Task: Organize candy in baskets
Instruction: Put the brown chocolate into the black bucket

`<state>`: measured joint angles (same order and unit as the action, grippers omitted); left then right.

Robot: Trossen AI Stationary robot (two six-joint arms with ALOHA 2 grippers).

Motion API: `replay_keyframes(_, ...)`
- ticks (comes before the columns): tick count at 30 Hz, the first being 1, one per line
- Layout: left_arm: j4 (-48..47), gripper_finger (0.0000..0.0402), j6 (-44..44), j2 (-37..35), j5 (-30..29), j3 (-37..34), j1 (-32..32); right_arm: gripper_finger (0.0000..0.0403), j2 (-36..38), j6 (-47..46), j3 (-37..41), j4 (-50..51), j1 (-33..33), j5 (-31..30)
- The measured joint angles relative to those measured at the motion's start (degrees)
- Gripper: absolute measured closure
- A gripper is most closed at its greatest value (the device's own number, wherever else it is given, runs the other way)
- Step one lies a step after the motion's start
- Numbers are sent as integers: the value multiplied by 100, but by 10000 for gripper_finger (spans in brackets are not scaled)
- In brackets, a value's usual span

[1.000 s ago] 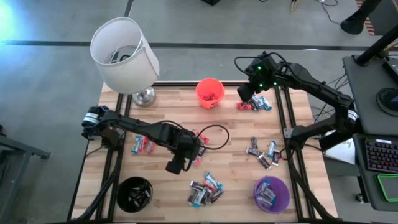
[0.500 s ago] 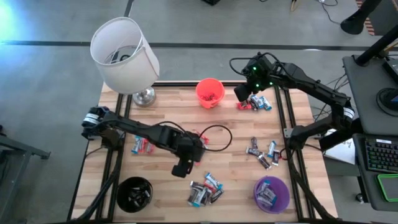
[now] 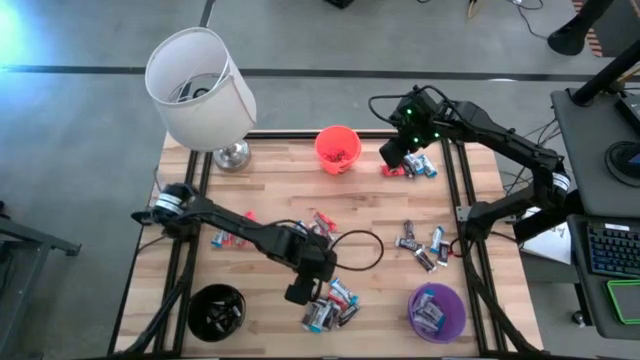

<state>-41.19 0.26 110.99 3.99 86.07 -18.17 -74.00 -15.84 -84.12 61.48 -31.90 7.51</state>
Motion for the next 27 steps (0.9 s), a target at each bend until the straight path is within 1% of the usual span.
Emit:
replay_keyframes(2, -22, 232, 11, 149, 14, 144, -57, 291, 0, 0, 0, 2, 0, 0)
replay_keyframes(7, -23, 232, 35, 469, 324, 486, -157, 288, 2, 57, 0, 6, 0, 2)
replay_keyframes(11, -48, 232, -5, 587, 323, 571, -215, 285, 4, 111, 0, 43, 0, 4)
replay_keyframes(22, 72, 232, -232, 589, 452, 355, -379, 287, 4, 241, 0, 91, 0, 5)
replay_keyframes(27, 310, 232, -304, 589, 455, 205, -380, 288, 4, 240, 0, 100, 0, 16)
